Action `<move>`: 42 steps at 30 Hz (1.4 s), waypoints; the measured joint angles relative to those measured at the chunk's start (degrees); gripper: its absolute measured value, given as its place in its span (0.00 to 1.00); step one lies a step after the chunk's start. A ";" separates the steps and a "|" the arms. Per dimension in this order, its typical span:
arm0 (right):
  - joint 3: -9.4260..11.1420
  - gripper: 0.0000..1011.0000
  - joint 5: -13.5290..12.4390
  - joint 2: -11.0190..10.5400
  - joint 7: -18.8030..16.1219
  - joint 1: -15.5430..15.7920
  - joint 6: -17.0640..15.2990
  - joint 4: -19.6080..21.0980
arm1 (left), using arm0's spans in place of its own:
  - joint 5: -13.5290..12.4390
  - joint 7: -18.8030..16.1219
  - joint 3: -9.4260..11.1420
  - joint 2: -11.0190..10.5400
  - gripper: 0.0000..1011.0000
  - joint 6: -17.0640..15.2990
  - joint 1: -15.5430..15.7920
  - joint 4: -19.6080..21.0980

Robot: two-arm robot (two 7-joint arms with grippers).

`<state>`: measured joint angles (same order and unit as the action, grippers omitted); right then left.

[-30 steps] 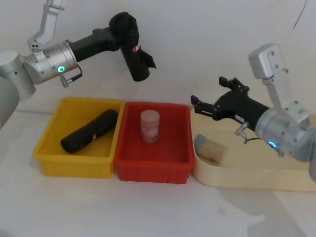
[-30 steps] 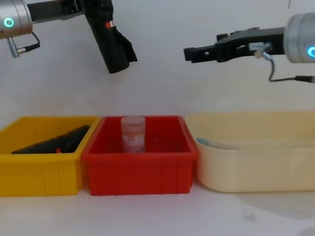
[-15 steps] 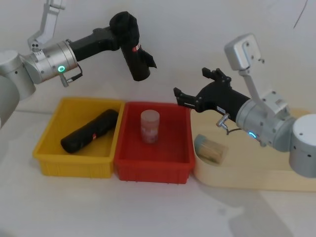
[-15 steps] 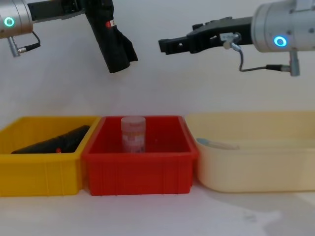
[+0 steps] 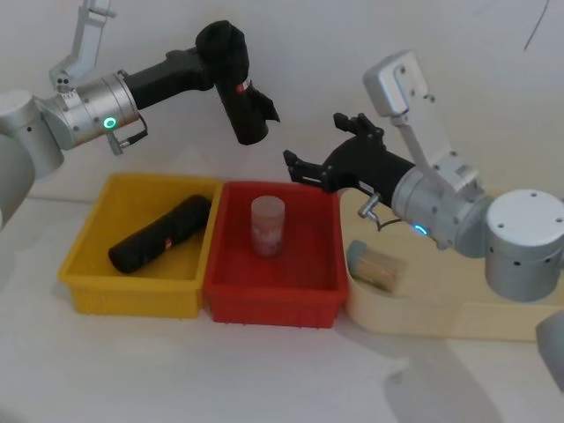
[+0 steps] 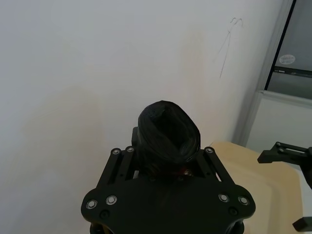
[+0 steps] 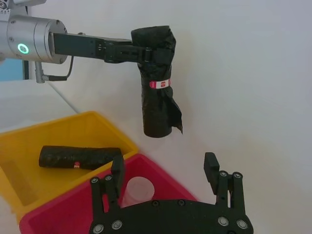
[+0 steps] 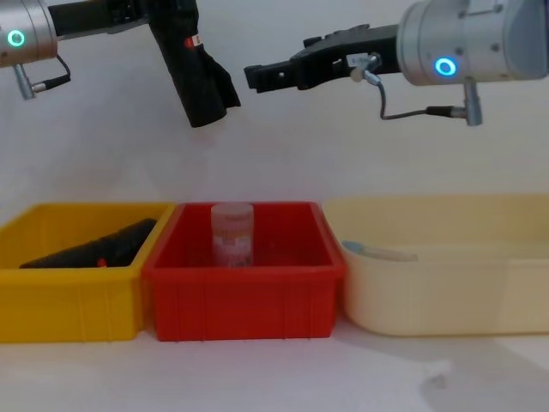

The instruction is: Pick up the garbage bag with the one hand and transfer it to the other hand.

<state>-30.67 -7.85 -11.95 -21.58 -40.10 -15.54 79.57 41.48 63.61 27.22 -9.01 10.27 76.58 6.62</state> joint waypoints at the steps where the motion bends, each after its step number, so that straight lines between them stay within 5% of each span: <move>1: 0.00 0.99 0.00 0.00 0.00 0.00 0.00 0.00 | 0.00 0.00 0.01 0.01 0.42 0.00 0.00 -0.01; 19: -1.87 0.99 2.20 4.85 0.79 -2.57 1.36 -5.19 | 0.02 0.07 0.01 0.03 0.42 0.03 0.08 -0.14; 42: -2.88 0.99 4.51 11.44 1.91 -8.16 4.71 -17.42 | 0.01 0.06 0.01 0.03 0.42 0.02 0.08 -0.14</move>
<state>-33.56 -3.34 -0.51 -19.67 -48.26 -10.83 62.15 41.50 63.66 27.22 -8.98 10.29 76.66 6.49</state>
